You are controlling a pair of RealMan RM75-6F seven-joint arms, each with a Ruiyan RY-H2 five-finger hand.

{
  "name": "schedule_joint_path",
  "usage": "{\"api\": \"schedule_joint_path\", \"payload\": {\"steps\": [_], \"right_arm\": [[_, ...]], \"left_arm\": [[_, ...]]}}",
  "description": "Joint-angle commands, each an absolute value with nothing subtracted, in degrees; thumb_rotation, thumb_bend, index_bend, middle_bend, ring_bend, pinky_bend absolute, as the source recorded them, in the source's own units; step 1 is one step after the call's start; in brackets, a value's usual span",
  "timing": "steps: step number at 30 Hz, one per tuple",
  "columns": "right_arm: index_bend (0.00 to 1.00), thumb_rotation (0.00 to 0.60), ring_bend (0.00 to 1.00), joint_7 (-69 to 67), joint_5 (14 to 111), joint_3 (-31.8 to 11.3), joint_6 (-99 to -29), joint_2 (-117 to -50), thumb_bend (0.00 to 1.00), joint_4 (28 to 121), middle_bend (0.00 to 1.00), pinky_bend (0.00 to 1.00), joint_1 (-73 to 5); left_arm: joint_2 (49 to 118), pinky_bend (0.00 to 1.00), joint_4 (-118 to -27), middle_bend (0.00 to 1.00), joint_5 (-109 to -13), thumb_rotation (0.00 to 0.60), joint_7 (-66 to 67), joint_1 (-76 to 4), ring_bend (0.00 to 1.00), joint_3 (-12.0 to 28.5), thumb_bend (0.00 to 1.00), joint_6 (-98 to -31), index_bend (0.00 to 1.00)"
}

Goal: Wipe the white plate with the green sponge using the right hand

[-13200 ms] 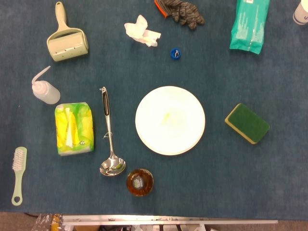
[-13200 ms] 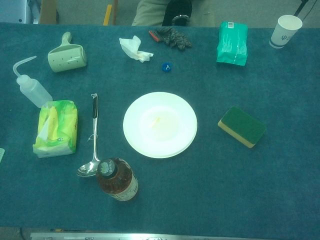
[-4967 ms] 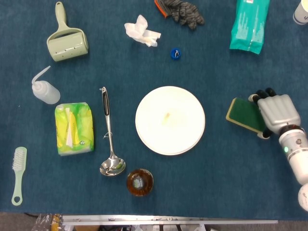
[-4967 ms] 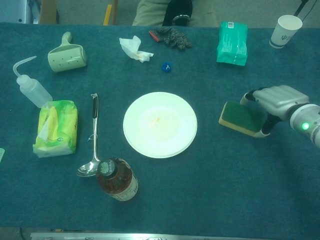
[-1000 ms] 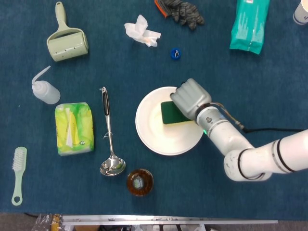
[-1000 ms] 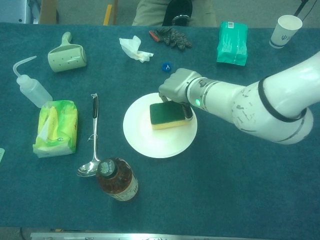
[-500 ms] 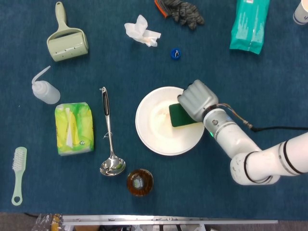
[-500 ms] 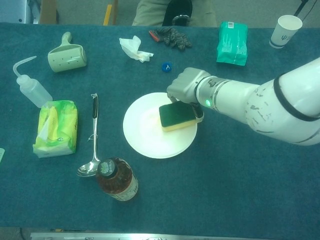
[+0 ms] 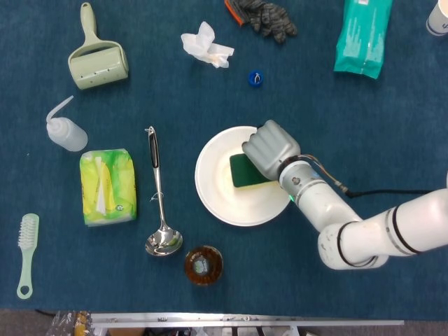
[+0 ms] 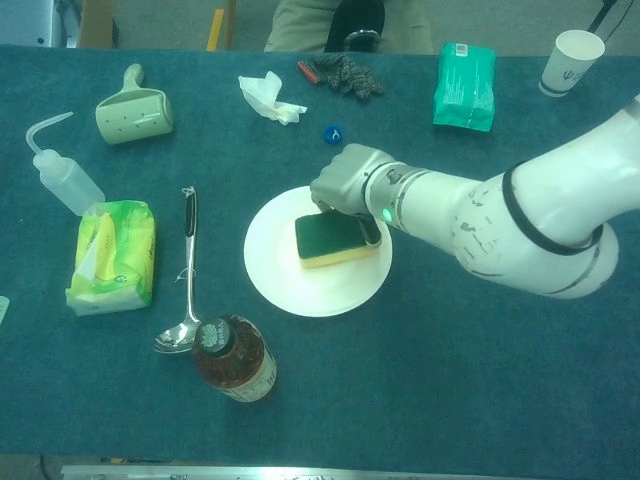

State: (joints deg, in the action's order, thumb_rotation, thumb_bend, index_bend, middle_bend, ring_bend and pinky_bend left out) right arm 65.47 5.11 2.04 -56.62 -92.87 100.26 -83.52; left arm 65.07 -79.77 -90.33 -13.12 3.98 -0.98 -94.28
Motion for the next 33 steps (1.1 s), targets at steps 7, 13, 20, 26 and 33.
{"api": "schedule_joint_path", "payload": {"steps": [7, 13, 20, 26, 33], "right_arm": [[0.51, 0.600, 0.28, 66.0, 3.6, 1.6, -56.4, -94.4, 0.22, 98.2, 0.36, 0.50, -84.3], [0.51, 0.600, 0.28, 66.0, 3.3, 2.3, -57.7, -92.2, 0.22, 99.4, 0.36, 0.50, -83.8], [0.51, 0.600, 0.28, 64.8, 4.4, 2.1, -59.2, -88.8, 0.22, 101.7, 0.36, 0.50, -82.8], [0.51, 0.600, 0.28, 63.8, 5.7, 1.1, -58.7, -88.9, 0.22, 101.9, 0.36, 0.50, -82.4], [0.51, 0.600, 0.28, 63.9, 6.0, 0.6, -58.3, -90.6, 0.22, 100.6, 0.36, 0.50, -82.6]], "left_arm": [[65.2, 0.16, -79.6, 0.26, -90.3, 0.600, -13.4, 4.1, 0.18, -1.0, 0.37, -94.3, 0.32], [65.2, 0.16, -79.8, 0.26, -90.4, 0.600, -13.1, 4.1, 0.18, -1.0, 0.37, -94.3, 0.32], [65.3, 0.16, -80.3, 0.26, -90.9, 0.600, -12.5, 3.7, 0.18, -0.9, 0.37, -94.1, 0.32], [65.2, 0.16, -80.7, 0.26, -90.9, 0.600, -12.1, 3.9, 0.18, -1.0, 0.37, -94.3, 0.32], [64.9, 0.16, -80.3, 0.26, -90.4, 0.600, -12.8, 4.6, 0.18, -1.1, 0.37, -94.9, 0.32]]}}
